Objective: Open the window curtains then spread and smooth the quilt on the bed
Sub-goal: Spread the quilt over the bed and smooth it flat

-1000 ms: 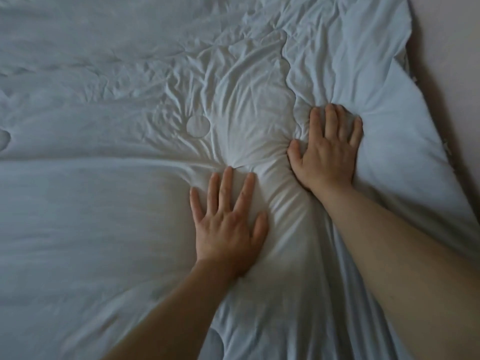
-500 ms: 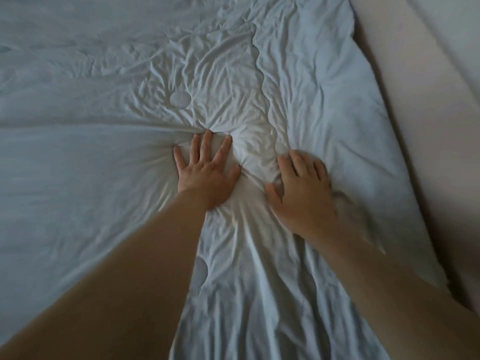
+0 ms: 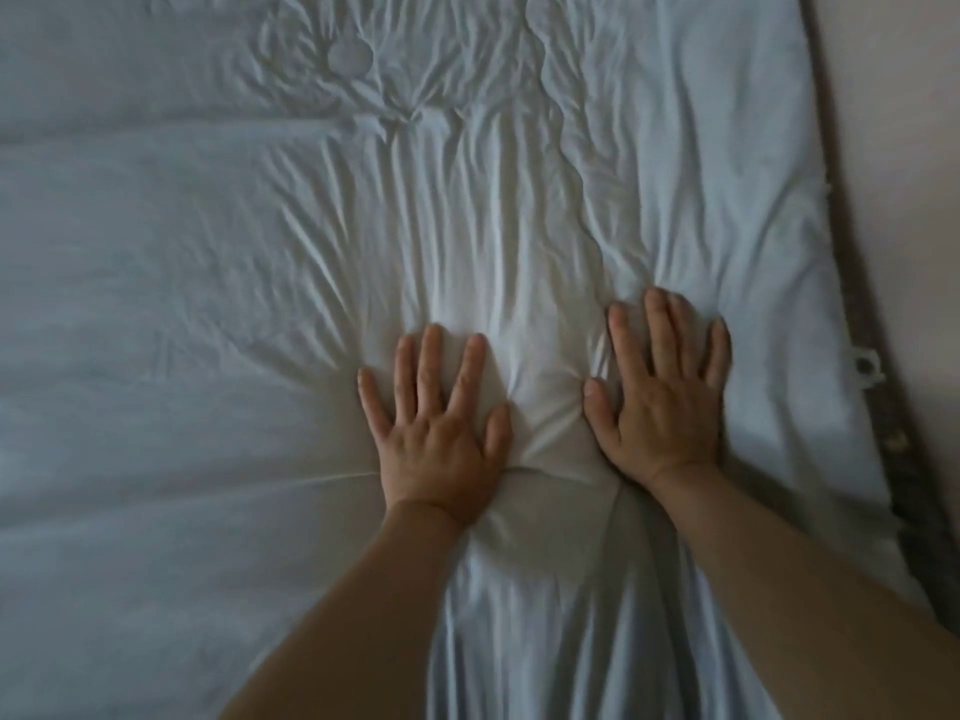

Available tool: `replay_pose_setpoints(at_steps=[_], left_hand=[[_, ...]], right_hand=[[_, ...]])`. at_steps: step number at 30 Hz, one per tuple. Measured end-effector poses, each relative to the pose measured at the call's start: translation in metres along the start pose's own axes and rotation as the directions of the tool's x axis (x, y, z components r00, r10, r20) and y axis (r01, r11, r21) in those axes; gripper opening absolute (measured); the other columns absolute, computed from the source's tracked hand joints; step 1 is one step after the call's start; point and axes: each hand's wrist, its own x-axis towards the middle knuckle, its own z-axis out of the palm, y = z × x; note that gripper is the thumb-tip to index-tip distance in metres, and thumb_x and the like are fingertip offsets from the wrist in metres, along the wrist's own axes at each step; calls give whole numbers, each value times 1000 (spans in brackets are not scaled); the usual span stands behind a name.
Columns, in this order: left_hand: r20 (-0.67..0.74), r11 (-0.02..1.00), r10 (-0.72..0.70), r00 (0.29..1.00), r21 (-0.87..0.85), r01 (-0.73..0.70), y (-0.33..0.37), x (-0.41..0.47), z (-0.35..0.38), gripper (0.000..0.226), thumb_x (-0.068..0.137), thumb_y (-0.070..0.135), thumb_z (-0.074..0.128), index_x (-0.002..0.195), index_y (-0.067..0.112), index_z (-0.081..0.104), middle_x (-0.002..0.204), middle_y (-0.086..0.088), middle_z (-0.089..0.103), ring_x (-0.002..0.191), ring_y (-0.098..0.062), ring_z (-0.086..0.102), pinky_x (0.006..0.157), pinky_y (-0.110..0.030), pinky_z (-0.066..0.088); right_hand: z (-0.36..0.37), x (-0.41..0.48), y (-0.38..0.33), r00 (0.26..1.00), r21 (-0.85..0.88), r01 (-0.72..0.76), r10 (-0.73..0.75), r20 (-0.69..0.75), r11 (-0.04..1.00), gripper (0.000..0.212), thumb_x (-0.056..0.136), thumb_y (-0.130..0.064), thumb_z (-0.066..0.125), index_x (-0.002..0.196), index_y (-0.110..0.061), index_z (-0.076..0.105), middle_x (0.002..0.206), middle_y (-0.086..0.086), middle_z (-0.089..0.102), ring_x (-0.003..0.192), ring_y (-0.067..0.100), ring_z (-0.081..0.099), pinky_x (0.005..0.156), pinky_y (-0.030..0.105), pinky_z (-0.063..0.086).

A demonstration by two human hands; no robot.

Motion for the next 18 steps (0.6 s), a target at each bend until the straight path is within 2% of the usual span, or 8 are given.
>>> replay_pose_setpoints(at_steps=[18], left_hand=[[-7,999,-36,999,31,36,3,1,5,75,77,54,41,149,35,25,158,-4,19,147,-26,13,114,-60,2]], right_hand=[[6,6,4,999,76,-3,6,-44,997,69,83,-51,43,144,-21,39,154,14,29,145,28,23,116,57,7]])
